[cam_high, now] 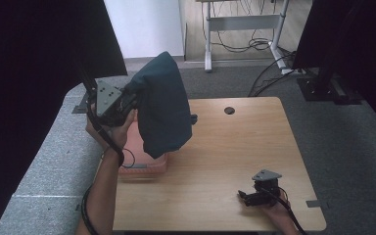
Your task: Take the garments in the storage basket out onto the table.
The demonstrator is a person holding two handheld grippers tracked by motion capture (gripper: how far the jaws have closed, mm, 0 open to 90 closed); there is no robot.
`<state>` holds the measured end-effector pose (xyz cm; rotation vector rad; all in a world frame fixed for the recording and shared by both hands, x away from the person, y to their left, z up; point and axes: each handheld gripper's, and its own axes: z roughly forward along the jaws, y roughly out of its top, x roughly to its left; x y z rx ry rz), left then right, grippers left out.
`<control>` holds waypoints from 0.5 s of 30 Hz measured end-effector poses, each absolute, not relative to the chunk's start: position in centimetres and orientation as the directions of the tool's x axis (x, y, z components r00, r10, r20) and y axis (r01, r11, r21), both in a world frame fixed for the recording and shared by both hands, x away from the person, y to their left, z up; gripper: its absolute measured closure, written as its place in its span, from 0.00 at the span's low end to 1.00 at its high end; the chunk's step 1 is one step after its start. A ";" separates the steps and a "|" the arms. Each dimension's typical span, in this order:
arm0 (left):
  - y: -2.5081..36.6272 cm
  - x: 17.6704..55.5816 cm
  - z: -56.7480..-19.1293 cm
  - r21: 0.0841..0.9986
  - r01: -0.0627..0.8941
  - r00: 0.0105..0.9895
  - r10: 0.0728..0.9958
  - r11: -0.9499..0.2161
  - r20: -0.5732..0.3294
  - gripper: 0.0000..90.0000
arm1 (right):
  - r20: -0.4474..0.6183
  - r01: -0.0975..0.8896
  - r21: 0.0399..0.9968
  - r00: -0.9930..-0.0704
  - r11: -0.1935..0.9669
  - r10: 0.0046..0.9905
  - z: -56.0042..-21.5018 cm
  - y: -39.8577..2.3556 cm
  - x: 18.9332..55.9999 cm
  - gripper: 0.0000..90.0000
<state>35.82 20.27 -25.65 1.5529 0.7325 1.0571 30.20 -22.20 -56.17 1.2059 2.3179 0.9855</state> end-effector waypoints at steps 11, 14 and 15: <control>19.2 36.4 -26.2 0.965 -0.058 0.430 0.866 -0.257 0.256 0.85 | 0.012 0.576 0.715 -0.578 0.397 0.816 -56.2 -22.2 30.1 0.01; 19.0 36.7 -26.4 0.965 -0.051 0.430 0.866 -0.259 0.255 0.85 | 0.012 0.575 0.715 -0.577 0.397 0.816 -56.2 -22.2 30.1 0.01; 18.9 36.8 -26.5 0.965 -0.050 0.431 0.866 -0.258 0.254 0.85 | 0.011 0.575 0.716 -0.578 0.397 0.816 -56.2 -22.2 30.1 0.01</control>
